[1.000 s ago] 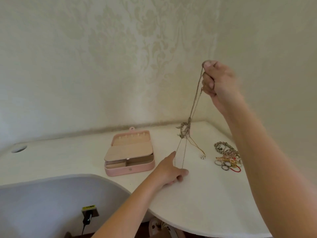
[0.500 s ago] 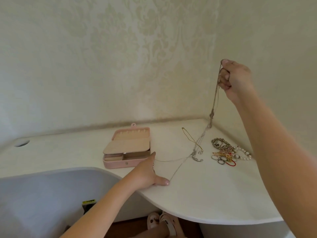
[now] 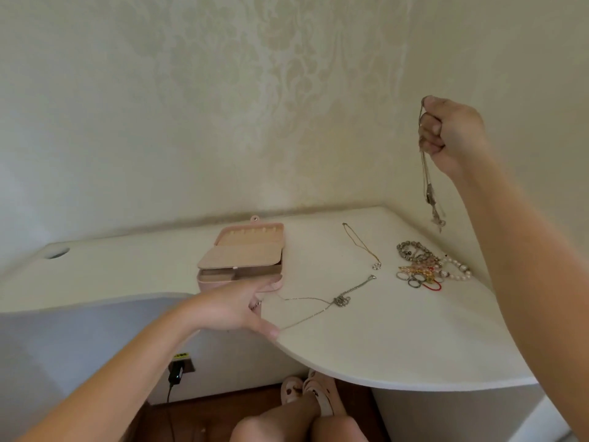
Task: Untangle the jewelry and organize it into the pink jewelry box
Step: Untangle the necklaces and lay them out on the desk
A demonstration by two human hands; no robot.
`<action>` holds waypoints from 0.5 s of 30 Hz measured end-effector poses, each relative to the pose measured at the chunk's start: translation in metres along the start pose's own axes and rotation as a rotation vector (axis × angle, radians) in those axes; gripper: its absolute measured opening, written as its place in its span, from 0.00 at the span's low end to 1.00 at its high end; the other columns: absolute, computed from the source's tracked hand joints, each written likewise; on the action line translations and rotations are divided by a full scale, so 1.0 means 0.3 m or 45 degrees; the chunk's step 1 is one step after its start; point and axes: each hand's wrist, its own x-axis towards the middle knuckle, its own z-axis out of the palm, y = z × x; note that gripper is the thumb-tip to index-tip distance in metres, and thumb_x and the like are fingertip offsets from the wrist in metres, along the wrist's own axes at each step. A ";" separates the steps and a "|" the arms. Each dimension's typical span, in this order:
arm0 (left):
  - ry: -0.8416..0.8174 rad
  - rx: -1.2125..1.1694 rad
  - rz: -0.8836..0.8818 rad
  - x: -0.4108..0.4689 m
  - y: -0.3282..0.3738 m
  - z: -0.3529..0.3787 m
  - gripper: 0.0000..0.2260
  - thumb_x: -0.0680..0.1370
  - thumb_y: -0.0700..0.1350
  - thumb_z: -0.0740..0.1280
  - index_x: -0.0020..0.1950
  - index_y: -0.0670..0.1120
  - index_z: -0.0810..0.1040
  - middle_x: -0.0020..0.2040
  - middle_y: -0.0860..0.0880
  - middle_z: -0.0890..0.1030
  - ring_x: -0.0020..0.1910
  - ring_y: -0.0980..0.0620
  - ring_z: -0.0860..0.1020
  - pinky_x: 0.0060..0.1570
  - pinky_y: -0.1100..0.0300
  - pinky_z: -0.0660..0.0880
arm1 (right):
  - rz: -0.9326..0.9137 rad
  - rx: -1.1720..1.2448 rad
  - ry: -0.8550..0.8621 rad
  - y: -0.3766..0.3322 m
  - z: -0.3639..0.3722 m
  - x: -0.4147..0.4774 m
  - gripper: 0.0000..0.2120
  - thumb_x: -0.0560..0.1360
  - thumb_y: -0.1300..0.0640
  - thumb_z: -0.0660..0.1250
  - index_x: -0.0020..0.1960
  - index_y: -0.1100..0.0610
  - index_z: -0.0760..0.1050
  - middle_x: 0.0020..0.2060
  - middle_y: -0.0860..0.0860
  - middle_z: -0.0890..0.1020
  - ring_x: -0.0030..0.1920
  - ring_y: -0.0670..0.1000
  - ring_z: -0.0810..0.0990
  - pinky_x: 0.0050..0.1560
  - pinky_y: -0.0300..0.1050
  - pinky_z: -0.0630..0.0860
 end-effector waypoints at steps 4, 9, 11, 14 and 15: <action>0.100 -0.187 0.117 -0.034 0.097 -0.118 0.26 0.76 0.48 0.67 0.72 0.60 0.62 0.27 0.55 0.72 0.25 0.58 0.65 0.26 0.67 0.62 | 0.088 -0.195 -0.156 -0.002 -0.009 -0.041 0.16 0.79 0.61 0.55 0.33 0.52 0.64 0.18 0.44 0.62 0.19 0.43 0.56 0.19 0.35 0.53; 0.150 -0.291 0.259 -0.034 0.238 -0.237 0.21 0.80 0.42 0.61 0.71 0.58 0.65 0.28 0.52 0.66 0.25 0.59 0.64 0.24 0.67 0.56 | 0.353 -0.934 -0.397 0.087 -0.039 -0.087 0.07 0.79 0.61 0.59 0.46 0.62 0.74 0.20 0.48 0.67 0.19 0.44 0.60 0.18 0.34 0.57; 0.163 -0.291 0.294 -0.025 0.283 -0.274 0.19 0.80 0.42 0.60 0.70 0.57 0.67 0.28 0.53 0.65 0.26 0.58 0.62 0.23 0.67 0.55 | 0.438 -1.306 -0.544 0.128 -0.052 -0.109 0.09 0.79 0.58 0.61 0.50 0.64 0.75 0.23 0.48 0.70 0.22 0.45 0.63 0.23 0.36 0.62; 0.148 -0.333 0.343 -0.013 0.340 -0.320 0.18 0.81 0.41 0.58 0.69 0.55 0.68 0.26 0.53 0.64 0.25 0.57 0.60 0.22 0.67 0.55 | 0.577 -1.559 -0.720 0.189 -0.058 -0.142 0.08 0.78 0.57 0.63 0.51 0.60 0.76 0.29 0.50 0.76 0.26 0.47 0.67 0.30 0.38 0.66; 0.144 -0.329 0.351 -0.007 0.355 -0.332 0.17 0.81 0.41 0.57 0.69 0.55 0.69 0.27 0.53 0.64 0.25 0.57 0.59 0.22 0.66 0.54 | 0.638 -1.583 -0.780 0.207 -0.054 -0.150 0.07 0.77 0.56 0.64 0.52 0.59 0.77 0.34 0.51 0.79 0.29 0.47 0.70 0.32 0.38 0.68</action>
